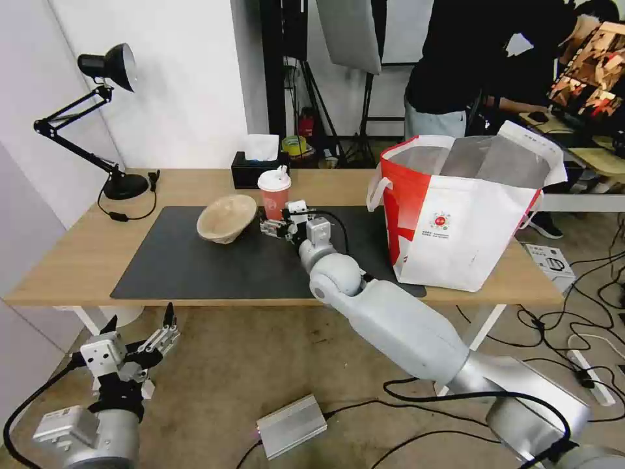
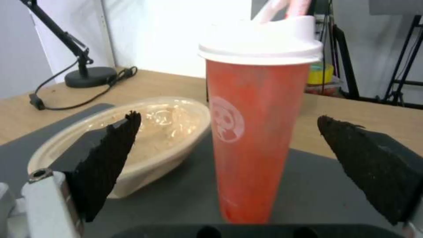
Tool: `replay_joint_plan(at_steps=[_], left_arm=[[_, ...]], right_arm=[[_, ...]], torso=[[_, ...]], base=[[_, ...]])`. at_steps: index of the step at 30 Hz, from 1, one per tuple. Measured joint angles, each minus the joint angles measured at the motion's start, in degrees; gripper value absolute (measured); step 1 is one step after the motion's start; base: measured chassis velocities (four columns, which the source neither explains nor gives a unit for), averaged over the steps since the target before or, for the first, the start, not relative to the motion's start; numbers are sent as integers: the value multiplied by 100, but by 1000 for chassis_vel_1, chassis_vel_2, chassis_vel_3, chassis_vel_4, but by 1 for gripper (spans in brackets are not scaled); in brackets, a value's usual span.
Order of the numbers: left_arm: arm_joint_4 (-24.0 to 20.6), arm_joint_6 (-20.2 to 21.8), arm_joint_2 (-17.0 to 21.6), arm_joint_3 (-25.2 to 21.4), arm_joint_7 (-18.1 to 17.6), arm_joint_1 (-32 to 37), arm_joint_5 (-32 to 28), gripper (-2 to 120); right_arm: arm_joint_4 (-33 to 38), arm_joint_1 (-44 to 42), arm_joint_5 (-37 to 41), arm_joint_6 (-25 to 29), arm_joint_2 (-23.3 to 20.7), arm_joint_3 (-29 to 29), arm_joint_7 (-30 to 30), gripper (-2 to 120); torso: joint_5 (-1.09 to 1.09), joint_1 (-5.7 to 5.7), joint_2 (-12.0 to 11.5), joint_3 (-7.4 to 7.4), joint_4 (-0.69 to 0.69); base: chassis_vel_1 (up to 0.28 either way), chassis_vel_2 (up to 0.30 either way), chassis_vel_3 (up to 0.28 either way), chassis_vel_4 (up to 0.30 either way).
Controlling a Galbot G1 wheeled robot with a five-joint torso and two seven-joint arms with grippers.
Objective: Pick up the trash from the table and place it into the takeout bag.
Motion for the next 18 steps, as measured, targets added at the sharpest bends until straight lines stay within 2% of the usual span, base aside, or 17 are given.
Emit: replay_joint_plan(at_steps=[18], left_arm=[[15, -5, -1, 24, 0, -4, -3, 100]], right_arm=[[-957, 241, -189, 150, 578, 224, -186, 100]], torso=[[0, 0, 0, 0, 0]], base=[[0, 0, 0, 0]])
